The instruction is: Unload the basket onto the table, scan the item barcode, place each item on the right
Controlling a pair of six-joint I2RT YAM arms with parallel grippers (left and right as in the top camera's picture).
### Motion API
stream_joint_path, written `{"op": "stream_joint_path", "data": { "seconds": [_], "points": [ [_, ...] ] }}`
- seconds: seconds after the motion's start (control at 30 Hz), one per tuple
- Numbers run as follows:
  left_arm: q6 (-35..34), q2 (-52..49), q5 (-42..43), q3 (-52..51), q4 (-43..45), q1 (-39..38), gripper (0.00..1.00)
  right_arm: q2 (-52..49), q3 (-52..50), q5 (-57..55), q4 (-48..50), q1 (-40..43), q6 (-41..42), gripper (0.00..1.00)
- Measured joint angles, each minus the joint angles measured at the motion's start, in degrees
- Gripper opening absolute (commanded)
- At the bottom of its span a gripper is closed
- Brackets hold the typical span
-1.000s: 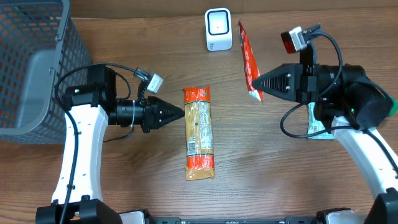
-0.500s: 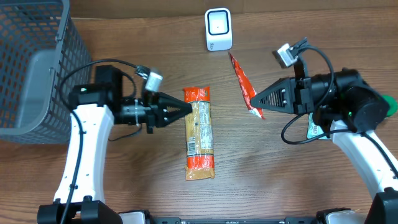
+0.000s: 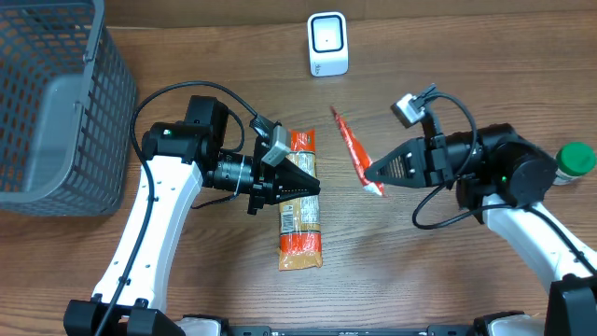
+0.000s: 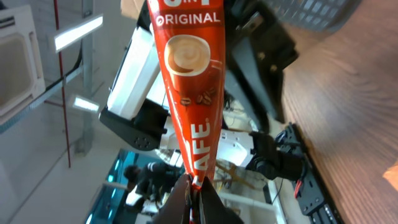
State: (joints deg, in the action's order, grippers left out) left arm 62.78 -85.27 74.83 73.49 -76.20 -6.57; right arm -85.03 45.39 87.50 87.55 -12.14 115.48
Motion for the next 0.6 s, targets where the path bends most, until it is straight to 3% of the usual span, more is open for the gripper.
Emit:
{"op": "stream_joint_path", "data": {
  "seconds": [0.43,0.6],
  "points": [
    [0.66,0.00,-3.76,0.00,1.49,0.00,0.04,0.00,0.00,-6.14,-1.01,-2.95,-0.15,0.04],
    [0.68,0.00,-4.07,0.00,4.02,0.00,0.04,0.02,0.00,-8.68,-19.21,-3.08,-5.77,0.04]
  ]
}}
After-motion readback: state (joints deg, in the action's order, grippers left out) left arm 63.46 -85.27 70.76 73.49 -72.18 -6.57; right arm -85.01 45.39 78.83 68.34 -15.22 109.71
